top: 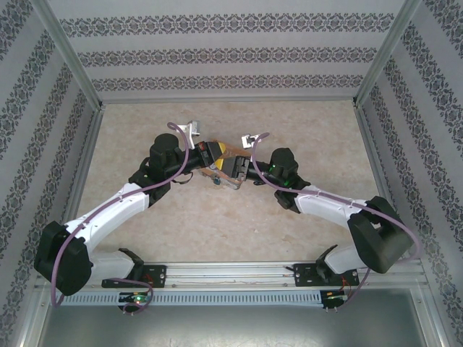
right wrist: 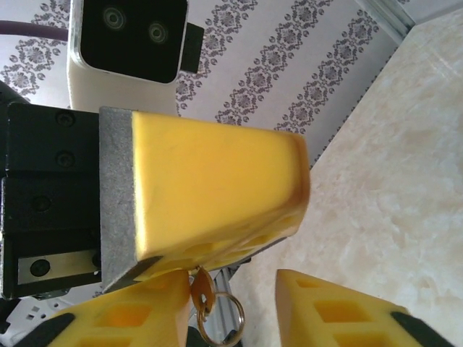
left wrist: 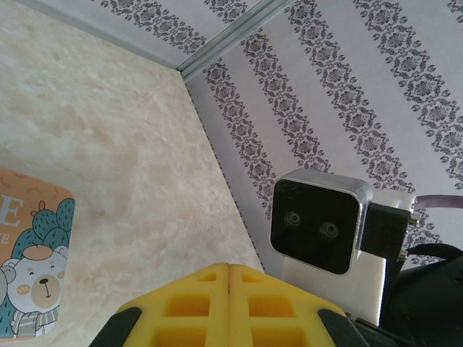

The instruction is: Unlock the padlock with the key

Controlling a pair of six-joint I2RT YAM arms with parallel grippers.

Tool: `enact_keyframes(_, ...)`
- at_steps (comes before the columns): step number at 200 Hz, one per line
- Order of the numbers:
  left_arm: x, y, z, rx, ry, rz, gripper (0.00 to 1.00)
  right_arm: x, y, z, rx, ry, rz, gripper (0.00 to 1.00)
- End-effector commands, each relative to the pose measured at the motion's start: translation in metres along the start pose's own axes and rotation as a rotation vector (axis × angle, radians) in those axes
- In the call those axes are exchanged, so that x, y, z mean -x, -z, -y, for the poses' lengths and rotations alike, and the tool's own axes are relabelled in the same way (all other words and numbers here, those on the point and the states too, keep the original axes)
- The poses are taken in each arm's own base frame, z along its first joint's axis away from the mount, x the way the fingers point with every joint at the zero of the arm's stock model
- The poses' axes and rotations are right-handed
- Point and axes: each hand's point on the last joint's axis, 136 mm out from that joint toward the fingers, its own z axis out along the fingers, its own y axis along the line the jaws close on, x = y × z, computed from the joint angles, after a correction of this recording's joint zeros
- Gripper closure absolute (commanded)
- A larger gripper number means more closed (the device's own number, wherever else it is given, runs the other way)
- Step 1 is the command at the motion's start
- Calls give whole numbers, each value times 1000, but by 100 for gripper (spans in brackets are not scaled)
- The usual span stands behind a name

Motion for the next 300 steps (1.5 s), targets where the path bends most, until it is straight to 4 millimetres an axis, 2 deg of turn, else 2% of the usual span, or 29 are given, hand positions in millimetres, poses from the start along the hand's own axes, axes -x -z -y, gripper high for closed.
enact_keyframes(1, 2, 0, 2, -31, -1, 12, 100, 9, -5, -19, 68, 33, 14, 70)
enact_keyframes(32, 1, 0, 2, -27, -5, 7, 100, 10, -6, -19, 67, 32, 20, 86)
enact_keyframes(51, 3, 3, 3, -25, -14, 16, 100, 10, -6, -19, 70, 32, 19, 100)
enact_keyframes(61, 4, 4, 4, -24, -22, 23, 98, 10, -7, -19, 71, 29, 17, 100)
enact_keyframes(94, 11, 10, 5, -8, -52, 46, 77, 12, -3, -19, 59, 28, 36, 100)
enact_keyframes(157, 28, 35, 5, 67, -127, 122, 24, 11, 4, -8, 5, 23, 46, 100)
enact_keyframes(200, 43, 64, -5, 197, -200, 189, 1, 12, 22, 10, -79, 18, 78, 100)
enact_keyframes(250, 47, 97, -22, 366, -287, 217, 1, 11, 51, 36, -207, -5, 103, 100)
enact_keyframes(300, 26, 117, -59, 510, -307, 190, 1, 15, 76, 55, -295, -39, 122, 100)
